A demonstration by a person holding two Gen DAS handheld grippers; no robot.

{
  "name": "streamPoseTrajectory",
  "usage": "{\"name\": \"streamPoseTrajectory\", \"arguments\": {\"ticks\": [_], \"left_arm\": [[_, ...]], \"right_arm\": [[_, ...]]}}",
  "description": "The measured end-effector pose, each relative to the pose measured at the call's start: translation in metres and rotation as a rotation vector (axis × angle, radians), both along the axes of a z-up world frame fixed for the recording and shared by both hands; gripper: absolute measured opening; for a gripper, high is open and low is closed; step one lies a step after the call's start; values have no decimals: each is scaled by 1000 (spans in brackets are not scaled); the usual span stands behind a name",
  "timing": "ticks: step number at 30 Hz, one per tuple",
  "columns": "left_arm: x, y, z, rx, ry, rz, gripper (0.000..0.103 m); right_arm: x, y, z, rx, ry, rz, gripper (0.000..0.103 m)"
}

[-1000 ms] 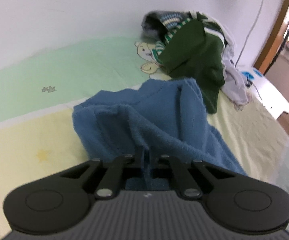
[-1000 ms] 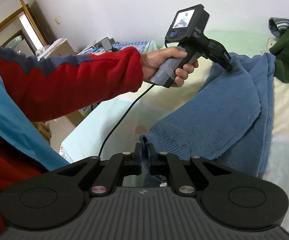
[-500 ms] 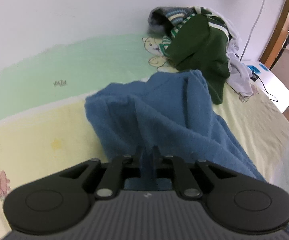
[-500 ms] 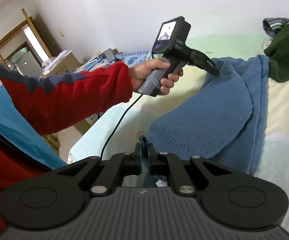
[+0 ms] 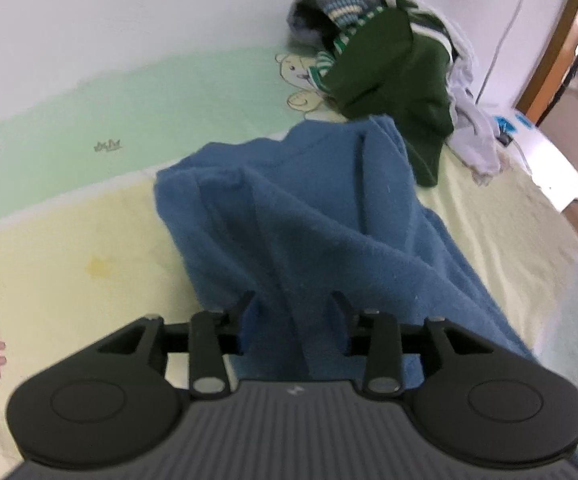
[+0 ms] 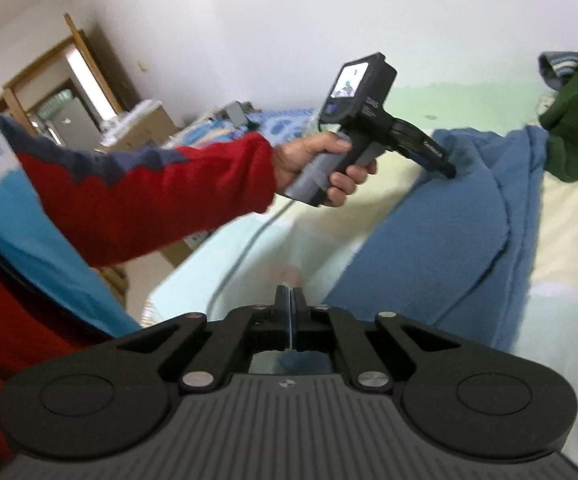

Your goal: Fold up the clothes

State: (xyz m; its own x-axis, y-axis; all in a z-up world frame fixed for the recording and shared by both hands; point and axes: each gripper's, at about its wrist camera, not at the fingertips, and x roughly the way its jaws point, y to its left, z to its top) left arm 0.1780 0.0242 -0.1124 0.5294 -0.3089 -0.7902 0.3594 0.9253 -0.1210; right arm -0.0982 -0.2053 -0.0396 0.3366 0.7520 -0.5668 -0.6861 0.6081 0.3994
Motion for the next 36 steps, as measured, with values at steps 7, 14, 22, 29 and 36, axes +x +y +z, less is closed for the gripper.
{"name": "streamPoseTrajectory", "arguments": {"ticks": [7, 14, 22, 29, 36], "left_arm": [[-4, -17, 1, 48, -23, -30, 11], [-5, -13, 4, 48, -33, -7, 0], [-11, -11, 8, 54, -66, 26, 0], [-14, -3, 15, 38, -77, 41, 0], [-12, -5, 7, 45, -25, 27, 5]], "right_arm": [[6, 35, -28, -93, -32, 74, 29], [18, 80, -85, -257, -81, 225, 42], [14, 98, -101, -382, -227, 343, 13], [29, 73, -74, -296, -151, 268, 0], [13, 74, -81, -288, -170, 350, 52]]}}
